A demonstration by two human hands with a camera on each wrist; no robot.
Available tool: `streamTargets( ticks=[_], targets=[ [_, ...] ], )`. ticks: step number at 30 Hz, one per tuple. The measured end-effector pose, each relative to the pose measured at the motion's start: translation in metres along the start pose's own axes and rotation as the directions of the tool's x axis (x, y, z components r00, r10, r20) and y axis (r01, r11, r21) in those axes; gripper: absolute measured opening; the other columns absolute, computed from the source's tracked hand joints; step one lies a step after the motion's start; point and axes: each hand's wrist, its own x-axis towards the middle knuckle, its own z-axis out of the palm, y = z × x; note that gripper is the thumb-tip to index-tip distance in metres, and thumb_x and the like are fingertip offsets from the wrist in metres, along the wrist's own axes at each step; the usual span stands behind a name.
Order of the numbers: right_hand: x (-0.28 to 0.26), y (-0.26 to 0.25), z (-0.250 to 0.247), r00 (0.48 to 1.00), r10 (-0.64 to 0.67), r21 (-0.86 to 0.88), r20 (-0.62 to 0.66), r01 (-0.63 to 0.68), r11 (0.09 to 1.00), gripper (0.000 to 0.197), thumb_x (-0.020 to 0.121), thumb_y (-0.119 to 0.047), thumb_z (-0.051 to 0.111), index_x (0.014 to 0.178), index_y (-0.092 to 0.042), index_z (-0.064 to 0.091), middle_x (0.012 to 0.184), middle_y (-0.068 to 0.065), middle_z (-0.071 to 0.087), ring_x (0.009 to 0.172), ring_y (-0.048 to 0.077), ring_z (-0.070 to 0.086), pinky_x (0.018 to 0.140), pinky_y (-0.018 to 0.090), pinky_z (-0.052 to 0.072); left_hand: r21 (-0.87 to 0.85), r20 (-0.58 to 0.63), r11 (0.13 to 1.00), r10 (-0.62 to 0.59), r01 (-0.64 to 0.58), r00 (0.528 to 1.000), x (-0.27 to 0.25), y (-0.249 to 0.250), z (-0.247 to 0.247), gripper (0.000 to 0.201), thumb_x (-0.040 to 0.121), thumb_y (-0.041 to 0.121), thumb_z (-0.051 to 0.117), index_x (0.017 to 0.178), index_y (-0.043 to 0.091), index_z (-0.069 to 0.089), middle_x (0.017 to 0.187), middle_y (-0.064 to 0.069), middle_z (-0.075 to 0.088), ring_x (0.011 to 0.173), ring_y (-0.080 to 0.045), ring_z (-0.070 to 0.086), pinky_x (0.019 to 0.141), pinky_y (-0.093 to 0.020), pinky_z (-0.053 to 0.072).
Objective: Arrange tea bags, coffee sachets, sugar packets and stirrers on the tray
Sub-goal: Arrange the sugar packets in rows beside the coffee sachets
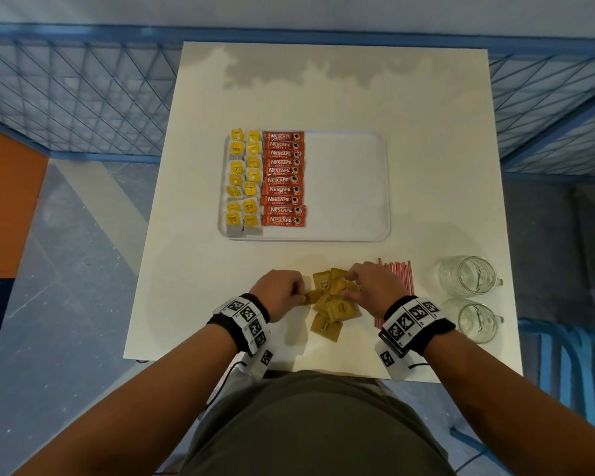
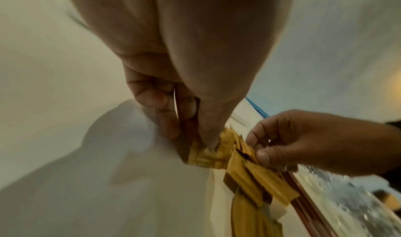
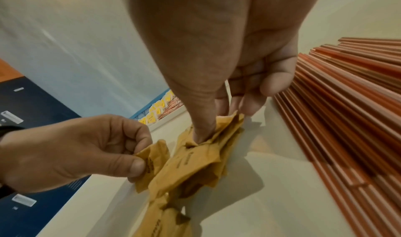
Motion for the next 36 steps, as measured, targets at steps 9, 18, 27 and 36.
streamTargets(
  ticks=[9,18,27,36],
  targets=[
    [-0.011,-0.005,0.008,0.999,0.014,0.025,-0.035,-0.014,1.000,0.010,0.096,-0.034,0.063,0.092,-0.024,0.065,0.095,-0.008,0.061,0.091,0.016,0.062,0.081,0.034,0.052,-0.402,-0.009,0.915,-0.051,0.043,0.999,-0.030,-0.011,-0.018,0.013,0.089,0.005,0.070,0.095,0.016,0.065,0.084,-0.002,0.069,0.068,-0.007,0.065,0.068,-0.019,0.052],
    [-0.021,-0.008,0.016,0.994,0.021,0.074,-0.105,-0.013,0.997,0.016,0.096,-0.043,0.059,0.101,-0.028,0.059,0.096,-0.010,0.061,0.089,0.014,0.060,0.077,0.034,0.052,-0.609,-0.069,0.791,-0.117,0.051,0.991,-0.054,-0.013,-0.039,0.019,0.089,0.004,0.068,0.103,0.015,0.073,0.085,-0.008,0.074,0.073,-0.012,0.066,0.070,-0.025,0.055],
    [-0.017,-0.014,0.024,0.993,0.062,0.004,-0.097,-0.062,0.998,0.018,0.096,-0.037,0.060,0.103,-0.022,0.064,0.097,-0.006,0.062,0.092,0.019,0.059,0.080,0.036,0.049,-0.767,-0.090,0.641,-0.157,0.032,0.984,-0.068,-0.003,-0.057,0.007,0.093,0.005,0.064,0.095,-0.002,0.067,0.100,-0.013,0.074,0.089,-0.021,0.073,0.077,-0.035,0.059],
    [-0.031,-0.053,0.001,0.966,-0.028,0.315,-0.256,0.111,0.943,0.020,0.094,-0.020,0.061,0.111,-0.019,0.071,0.103,-0.006,0.069,0.088,0.012,0.062,0.076,0.024,0.043,-0.781,-0.111,0.625,-0.119,-0.012,0.987,-0.080,0.004,-0.067,0.011,0.096,0.005,0.060,0.085,0.007,0.057,0.079,-0.013,0.070,0.069,-0.021,0.069,0.062,-0.031,0.057]
  ],
)
